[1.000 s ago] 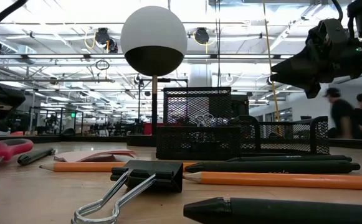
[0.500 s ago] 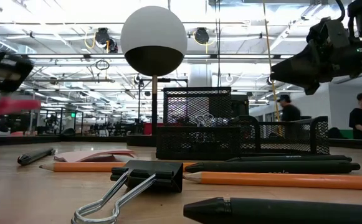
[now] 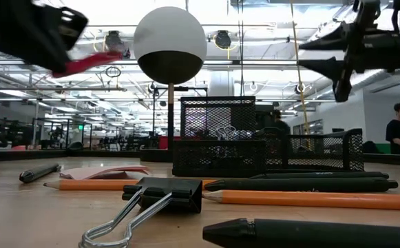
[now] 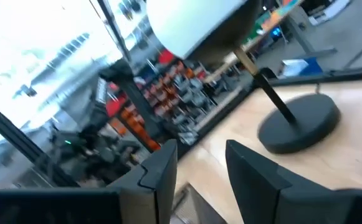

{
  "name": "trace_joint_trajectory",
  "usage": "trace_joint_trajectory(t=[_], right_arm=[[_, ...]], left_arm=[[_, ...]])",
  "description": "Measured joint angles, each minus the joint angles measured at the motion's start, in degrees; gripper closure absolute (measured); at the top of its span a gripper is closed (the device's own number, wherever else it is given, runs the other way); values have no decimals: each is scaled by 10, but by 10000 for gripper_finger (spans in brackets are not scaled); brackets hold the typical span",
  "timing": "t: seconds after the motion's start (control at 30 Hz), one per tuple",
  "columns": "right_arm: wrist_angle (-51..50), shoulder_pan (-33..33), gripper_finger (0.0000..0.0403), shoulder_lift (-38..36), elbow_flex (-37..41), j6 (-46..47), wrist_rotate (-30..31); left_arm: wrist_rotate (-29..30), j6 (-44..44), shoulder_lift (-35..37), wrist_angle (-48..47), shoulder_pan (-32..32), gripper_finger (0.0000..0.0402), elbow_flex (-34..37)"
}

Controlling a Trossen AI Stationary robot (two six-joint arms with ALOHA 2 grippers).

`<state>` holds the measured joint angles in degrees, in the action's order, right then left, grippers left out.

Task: Pick and place office supplies into organizer
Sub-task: Put the red scissors into the desk organizer

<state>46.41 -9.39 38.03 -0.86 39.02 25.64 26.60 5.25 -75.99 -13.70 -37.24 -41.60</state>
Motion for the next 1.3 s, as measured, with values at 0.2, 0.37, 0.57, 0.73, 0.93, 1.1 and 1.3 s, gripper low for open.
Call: trace_joint_trajectory(t=[0.2, 0.37, 0.57, 0.73, 0.93, 1.1, 1.3], right_arm=[[64, -2, 272, 2, 0, -16, -2], [101, -14, 284, 26, -4, -11, -3], [97, -19, 285, 94, -52, -6, -34], [82, -8, 241, 190, -116, 30, -33], [81, 1, 149, 300, -195, 67, -33], [81, 10, 99, 380, -261, 98, -33], [78, 12, 98, 462, -333, 97, -39]], left_arm=[[-28, -65, 0, -3, 76, 378, -14], [-43, -127, 0, -3, 115, 386, -38], [-131, -167, 0, -8, 154, 369, -78], [-186, -205, 1, -16, 199, 384, -109], [-237, -226, 1, -33, 251, 383, -126], [-284, -222, 1, -29, 276, 366, -126], [-288, -221, 1, -28, 281, 386, -126]])
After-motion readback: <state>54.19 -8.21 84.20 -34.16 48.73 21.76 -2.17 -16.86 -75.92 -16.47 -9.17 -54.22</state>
